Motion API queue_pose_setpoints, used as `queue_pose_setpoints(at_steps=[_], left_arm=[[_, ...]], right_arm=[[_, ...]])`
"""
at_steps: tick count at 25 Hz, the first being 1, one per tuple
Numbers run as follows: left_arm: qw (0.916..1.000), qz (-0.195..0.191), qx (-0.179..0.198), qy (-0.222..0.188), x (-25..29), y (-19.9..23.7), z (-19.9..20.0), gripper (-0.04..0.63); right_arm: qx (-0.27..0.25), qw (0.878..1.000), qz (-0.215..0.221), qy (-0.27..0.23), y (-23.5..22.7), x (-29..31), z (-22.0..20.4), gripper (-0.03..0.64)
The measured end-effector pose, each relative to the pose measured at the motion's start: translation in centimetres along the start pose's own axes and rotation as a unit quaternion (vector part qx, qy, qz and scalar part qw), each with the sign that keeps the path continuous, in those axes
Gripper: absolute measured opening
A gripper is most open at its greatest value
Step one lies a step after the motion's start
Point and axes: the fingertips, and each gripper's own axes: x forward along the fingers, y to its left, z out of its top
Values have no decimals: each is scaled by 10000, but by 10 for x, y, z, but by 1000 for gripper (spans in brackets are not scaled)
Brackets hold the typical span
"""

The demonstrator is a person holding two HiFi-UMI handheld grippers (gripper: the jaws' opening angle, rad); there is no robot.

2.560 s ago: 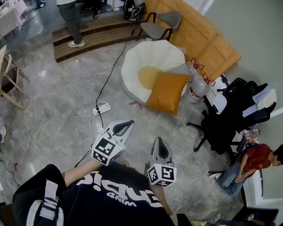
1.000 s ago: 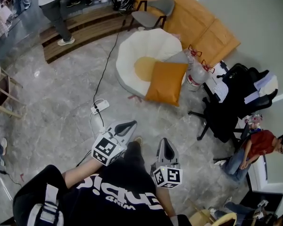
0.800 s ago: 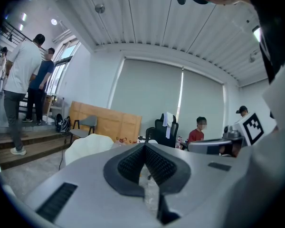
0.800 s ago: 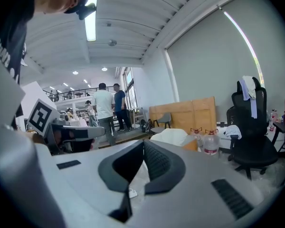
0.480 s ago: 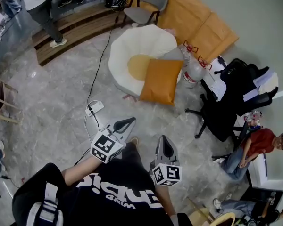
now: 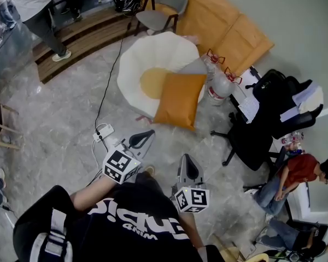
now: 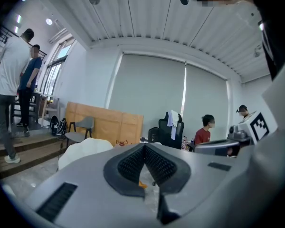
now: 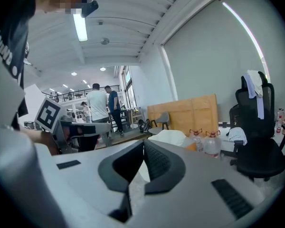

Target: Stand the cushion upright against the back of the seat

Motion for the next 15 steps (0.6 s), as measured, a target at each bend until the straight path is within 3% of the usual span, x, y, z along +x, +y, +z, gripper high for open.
queue_pose_setpoints(at_steps=[8,15], left_arm=[[9995,273,42,-159,61,1,19,9],[9982,553,111,-217,72,12,31,9]], right_arm=[[-39,9999,126,23,-60,25,11,22],[25,9996,279,61,-76,40,15,21]])
